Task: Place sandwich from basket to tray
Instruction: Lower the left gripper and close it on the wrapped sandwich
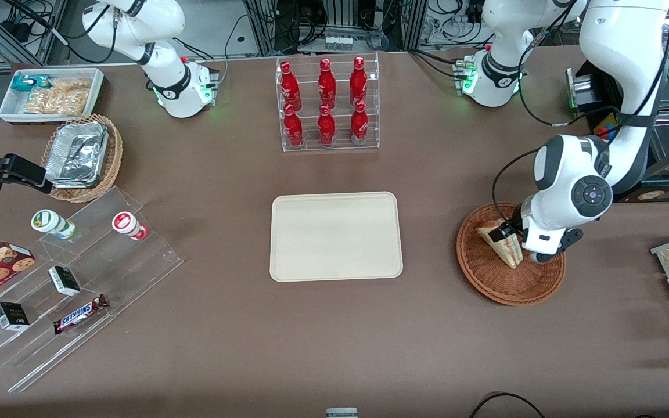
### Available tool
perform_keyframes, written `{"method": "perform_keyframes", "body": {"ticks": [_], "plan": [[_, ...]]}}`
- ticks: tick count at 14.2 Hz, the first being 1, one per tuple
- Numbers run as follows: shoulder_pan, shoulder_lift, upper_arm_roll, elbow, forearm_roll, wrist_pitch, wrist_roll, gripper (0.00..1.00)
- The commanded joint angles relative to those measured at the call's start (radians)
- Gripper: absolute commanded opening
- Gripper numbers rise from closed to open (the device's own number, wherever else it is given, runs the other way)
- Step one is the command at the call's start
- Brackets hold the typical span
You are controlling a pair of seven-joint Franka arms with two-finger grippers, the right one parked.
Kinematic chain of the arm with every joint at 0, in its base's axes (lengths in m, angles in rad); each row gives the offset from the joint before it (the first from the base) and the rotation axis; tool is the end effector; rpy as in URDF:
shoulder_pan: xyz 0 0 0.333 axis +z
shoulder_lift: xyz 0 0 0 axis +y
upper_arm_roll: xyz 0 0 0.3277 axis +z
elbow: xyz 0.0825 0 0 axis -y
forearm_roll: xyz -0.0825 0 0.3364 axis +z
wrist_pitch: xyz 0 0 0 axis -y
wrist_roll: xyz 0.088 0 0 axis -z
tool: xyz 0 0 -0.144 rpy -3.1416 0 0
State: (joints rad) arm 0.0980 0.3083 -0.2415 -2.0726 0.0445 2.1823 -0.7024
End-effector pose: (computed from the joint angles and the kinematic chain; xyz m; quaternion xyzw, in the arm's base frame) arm 0.5234 -0.0707 0.2793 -0.9601 -0.2626 0.0940 0.0207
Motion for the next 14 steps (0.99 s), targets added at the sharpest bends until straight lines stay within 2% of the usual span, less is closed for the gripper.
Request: {"method": "perform_keyframes", "body": {"ticks": [1,3,4,6,8,12,14], "plan": [[-0.006,0.011,0.002,-0.001,0.002,0.023,-0.014,1.0],[-0.006,0.024,0.002,-0.001,0.002,0.031,-0.014,1.0],[-0.006,0.032,0.002,-0.001,0.003,0.042,-0.012,0.92],[-0.008,0.037,0.002,-0.001,0.003,0.05,-0.012,0.65],[-0.008,0.037,0.002,-0.001,0.003,0.05,-0.014,0.46],[-0.008,0.037,0.002,0.003,0.002,0.05,-0.022,0.17],[-0.008,0.031,0.002,0.012,0.002,0.048,-0.023,0.15]]}}
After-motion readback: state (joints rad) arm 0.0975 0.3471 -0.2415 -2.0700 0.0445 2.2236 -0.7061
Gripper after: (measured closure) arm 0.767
